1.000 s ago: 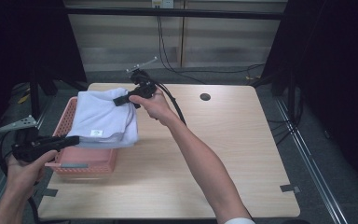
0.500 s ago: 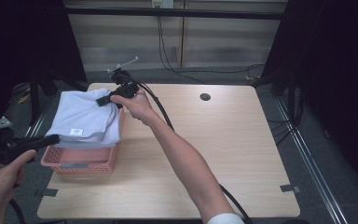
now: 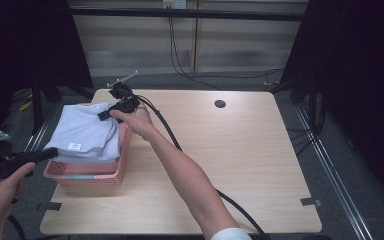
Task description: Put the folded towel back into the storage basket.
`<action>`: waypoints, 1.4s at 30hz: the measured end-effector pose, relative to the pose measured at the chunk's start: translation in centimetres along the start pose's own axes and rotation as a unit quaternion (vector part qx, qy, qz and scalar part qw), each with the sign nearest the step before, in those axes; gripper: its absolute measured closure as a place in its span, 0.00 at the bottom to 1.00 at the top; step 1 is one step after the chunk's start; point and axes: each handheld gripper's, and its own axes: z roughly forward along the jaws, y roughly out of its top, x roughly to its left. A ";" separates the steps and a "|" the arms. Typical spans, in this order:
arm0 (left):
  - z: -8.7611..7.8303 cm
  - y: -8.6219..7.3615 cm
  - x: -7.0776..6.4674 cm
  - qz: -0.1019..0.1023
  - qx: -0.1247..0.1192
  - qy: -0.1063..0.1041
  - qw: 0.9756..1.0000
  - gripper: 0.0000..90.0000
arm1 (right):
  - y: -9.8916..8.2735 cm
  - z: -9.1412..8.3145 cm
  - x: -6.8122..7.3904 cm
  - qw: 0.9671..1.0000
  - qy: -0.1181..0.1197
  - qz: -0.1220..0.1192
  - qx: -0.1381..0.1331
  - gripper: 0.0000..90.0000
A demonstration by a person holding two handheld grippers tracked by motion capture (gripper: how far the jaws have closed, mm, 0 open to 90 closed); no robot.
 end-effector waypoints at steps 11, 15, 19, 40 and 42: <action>1.5 -1.4 1.4 -0.017 0.025 0.021 0.999 0.85 | -2.0 2.5 -0.8 1.000 -0.021 0.015 0.010 0.76; 2.3 -2.0 1.6 -0.014 0.042 0.027 0.999 0.84 | -2.7 3.4 -1.3 0.999 -0.031 0.018 0.022 0.76; 2.8 -2.4 1.5 -0.012 0.047 0.033 0.998 0.83 | -3.4 3.9 -1.9 0.999 -0.030 0.022 0.024 0.74; 4.2 -1.4 -4.1 0.038 0.034 0.058 0.997 0.46 | -4.6 -3.0 -2.4 0.998 -0.034 -0.032 -0.040 0.46; 4.9 -1.3 -5.3 0.051 0.036 0.051 0.997 0.45 | -5.3 -4.4 -2.5 0.998 -0.032 -0.039 -0.044 0.46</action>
